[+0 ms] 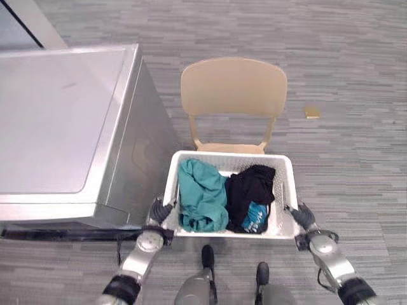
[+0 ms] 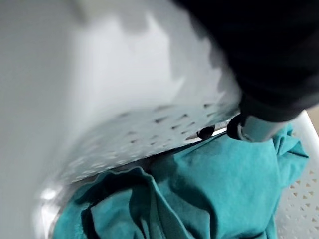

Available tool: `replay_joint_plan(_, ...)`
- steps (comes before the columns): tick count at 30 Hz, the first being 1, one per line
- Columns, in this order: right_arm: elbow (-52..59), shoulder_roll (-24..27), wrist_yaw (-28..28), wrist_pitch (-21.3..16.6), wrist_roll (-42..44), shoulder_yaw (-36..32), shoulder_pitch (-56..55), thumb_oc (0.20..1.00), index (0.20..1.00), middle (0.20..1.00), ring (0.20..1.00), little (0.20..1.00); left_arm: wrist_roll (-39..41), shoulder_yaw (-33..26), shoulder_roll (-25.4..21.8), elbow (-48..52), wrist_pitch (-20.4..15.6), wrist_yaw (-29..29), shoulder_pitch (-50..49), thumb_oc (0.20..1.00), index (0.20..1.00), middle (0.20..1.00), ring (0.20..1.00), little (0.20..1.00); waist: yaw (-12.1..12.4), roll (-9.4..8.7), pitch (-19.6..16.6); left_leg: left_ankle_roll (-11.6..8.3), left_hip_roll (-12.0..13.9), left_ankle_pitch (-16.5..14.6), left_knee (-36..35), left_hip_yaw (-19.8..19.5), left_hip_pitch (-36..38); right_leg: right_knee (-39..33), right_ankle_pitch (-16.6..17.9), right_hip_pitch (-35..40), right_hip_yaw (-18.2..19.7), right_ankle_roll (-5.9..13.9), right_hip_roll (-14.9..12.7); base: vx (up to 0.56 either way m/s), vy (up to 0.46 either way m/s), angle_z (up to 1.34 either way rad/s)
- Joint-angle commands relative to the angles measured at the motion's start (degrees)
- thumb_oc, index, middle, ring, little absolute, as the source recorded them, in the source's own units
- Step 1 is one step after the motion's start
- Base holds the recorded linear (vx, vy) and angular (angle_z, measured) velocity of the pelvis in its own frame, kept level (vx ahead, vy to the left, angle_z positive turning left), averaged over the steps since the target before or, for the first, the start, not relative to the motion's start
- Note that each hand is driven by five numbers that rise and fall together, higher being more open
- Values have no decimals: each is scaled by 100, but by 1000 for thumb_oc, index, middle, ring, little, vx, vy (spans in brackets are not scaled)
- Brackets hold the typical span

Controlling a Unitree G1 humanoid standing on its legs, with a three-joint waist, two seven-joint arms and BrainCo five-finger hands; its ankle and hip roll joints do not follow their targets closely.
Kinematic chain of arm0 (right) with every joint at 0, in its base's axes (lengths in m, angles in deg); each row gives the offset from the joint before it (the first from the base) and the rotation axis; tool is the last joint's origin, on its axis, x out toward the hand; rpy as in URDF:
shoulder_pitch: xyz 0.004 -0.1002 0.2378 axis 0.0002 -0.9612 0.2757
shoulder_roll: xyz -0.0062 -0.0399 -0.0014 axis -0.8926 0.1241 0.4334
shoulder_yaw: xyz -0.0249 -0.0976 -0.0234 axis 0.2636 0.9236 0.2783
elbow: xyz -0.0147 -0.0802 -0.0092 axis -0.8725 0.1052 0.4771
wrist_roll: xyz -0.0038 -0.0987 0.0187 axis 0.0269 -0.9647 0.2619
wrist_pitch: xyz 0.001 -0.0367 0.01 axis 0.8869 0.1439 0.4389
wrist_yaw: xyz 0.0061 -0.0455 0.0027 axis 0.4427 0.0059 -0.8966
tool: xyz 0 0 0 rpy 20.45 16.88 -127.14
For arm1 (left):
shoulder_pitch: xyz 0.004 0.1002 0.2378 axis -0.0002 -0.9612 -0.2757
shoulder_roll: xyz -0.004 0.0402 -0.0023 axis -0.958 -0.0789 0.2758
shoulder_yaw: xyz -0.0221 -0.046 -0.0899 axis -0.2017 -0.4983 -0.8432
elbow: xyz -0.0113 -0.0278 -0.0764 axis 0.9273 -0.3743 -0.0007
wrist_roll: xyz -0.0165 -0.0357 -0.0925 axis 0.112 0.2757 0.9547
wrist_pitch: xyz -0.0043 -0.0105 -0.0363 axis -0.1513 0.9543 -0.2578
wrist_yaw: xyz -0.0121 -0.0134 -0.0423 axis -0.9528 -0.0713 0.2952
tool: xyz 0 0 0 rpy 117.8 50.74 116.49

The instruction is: Grab the laundry basket,head to the washer,open it,put in the laundry and shut it.

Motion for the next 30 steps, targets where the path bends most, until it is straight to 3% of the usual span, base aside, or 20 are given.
replay_joint_plan(1, 421, -130, 65, -420, 552, 0, 317, 200, 200, 200, 200, 200, 323, 142, 323, 250, -630, -64, 246, 200, 200, 200, 200, 200, 47, -81, 99, -179, 216, -880, 768, -47, -224, 413, -360, -397, 83, 6, 79, -72, 24, -1)
replay_joint_plan(10, -385, -418, 595, -468, 574, 569, 1475, 200, 200, 200, 200, 200, 594, 491, 546, -805, -787, -708, 1543, 200, 200, 200, 200, 200, 86, -108, 454, -166, 169, -637, 718, -63, -795, 509, -121, -1104, 116, 15, 86, -55, 11, -6)
replay_joint_plan(11, -494, -423, 619, -470, 571, 620, 1571, 256, 256, 256, 256, 256, 613, 529, 573, -934, -798, -747, 1659, 533, 533, 533, 533, 533, 85, -99, 480, -174, 171, -596, 669, -72, -801, 507, -112, -1123, 112, 13, 87, 0, 0, 0)
replay_joint_plan(12, -567, -419, 649, -464, 563, 663, 1661, 721, 721, 721, 721, 721, 638, 557, 580, -998, -806, -797, 1764, 1000, 1000, 1000, 1000, 1000, 81, -81, 517, -182, 166, -554, 629, -77, -802, 511, -108, -1143, 99, 11, 88, 0, 0, 0)
replay_joint_plan(13, -613, -435, 682, -455, 548, 697, 1704, 1000, 1000, 1000, 1000, 1000, 647, 576, 591, -995, -810, -838, 1811, 1000, 1000, 1000, 1000, 1000, 80, -66, 544, -192, 167, -513, 591, -82, -809, 512, -108, -1162, 83, 11, 82, 0, 0, 0)
replay_joint_plan(21, -323, -361, 635, -436, 366, 562, 1149, 1000, 1000, 1000, 1000, 1000, 604, 341, 564, -318, -854, -789, 1158, 1000, 1000, 1000, 1000, 1000, 68, -5, 534, -196, 152, -513, 416, -72, -515, 529, -131, -1011, 59, 0, 78, 13, -1, 4)
replay_joint_plan(30, 186, 53, 451, -480, 229, -173, 346, 1000, 1000, 1000, 1000, 1000, 580, -360, 356, 140, -843, -514, 134, 1000, 1000, 1000, 1000, 1000, 83, 1, 386, -205, 163, -540, 336, -61, -171, 398, -124, -687, 47, 15, 115, -1, -18, -1)
